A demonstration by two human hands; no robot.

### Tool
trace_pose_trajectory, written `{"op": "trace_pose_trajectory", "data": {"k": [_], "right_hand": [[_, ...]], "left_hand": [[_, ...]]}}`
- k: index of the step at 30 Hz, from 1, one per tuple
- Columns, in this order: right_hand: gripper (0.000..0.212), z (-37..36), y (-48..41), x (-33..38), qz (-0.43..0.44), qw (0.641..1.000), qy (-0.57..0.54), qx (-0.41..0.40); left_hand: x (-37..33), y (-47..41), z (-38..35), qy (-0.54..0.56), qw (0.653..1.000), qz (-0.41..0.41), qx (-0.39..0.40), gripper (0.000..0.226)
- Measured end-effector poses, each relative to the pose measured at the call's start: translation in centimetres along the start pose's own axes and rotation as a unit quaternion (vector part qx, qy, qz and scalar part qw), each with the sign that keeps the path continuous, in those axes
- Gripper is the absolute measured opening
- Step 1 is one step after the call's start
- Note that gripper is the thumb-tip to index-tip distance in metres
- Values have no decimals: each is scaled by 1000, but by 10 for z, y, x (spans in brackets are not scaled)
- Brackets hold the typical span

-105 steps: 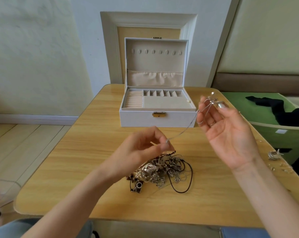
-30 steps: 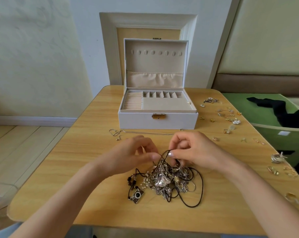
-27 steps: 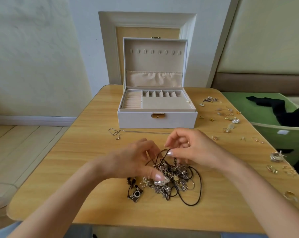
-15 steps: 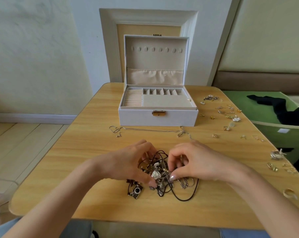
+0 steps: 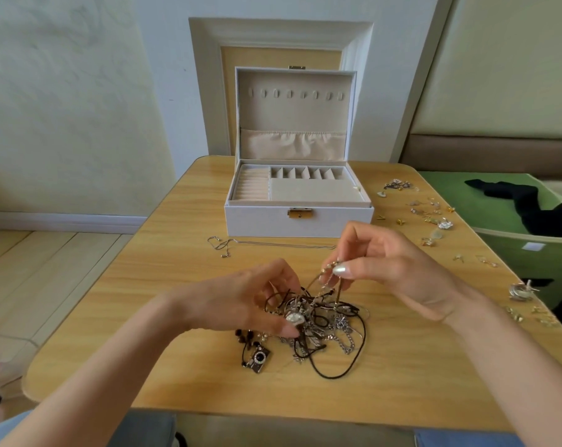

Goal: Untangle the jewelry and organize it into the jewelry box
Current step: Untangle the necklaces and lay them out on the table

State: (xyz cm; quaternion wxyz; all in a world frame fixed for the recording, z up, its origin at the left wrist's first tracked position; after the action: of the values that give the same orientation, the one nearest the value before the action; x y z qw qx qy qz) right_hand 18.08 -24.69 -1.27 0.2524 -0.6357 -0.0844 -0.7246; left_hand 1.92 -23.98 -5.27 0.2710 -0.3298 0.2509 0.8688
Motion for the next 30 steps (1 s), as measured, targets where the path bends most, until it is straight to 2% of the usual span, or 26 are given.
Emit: {"op": "trace_pose_trajectory", "data": {"k": [4,6,12,19,22,25,28,30], "right_hand": [[21,-5,-4,3,30,996,-88,8],[19,-5,-5,2,36,993,-110,0],[21,-4,-8,2,27,987,-155,-29],[12,-2,-8,1,11,985,-158,-63],[14,4,-8,-7,-17,989,-99,-110],[9,8,-7,-23,-77,986,-4,-151],[8,7,-7,-32,-102,977,117,-147],[12,4,-8,-32,-85,966,203,-138]], "left_hand": [[-5,-4,2,-40,997,-25,-65,32],[-8,-5,6,-45,991,-48,-112,33],[-16,-3,18,42,972,-70,-219,29],[-12,-4,20,63,964,-31,-258,19],[-3,-8,17,60,965,-1,-257,18],[7,-11,17,11,967,31,-253,21],[11,-11,18,-30,970,37,-239,18],[11,-9,21,-31,971,32,-235,16]]}}
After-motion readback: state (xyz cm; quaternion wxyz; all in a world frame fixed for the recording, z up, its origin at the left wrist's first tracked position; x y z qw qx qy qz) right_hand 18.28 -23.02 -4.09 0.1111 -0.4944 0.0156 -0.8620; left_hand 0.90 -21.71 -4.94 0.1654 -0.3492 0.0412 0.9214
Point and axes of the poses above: each hand's wrist, its own y-axis away from the middle knuckle, its own z-axis out of the back of the hand, x = y × z, the point moved 6 cm from there along -y, towards the middle knuckle, and after that the axes turned 7 degrees about z, right-handed, at the moved point
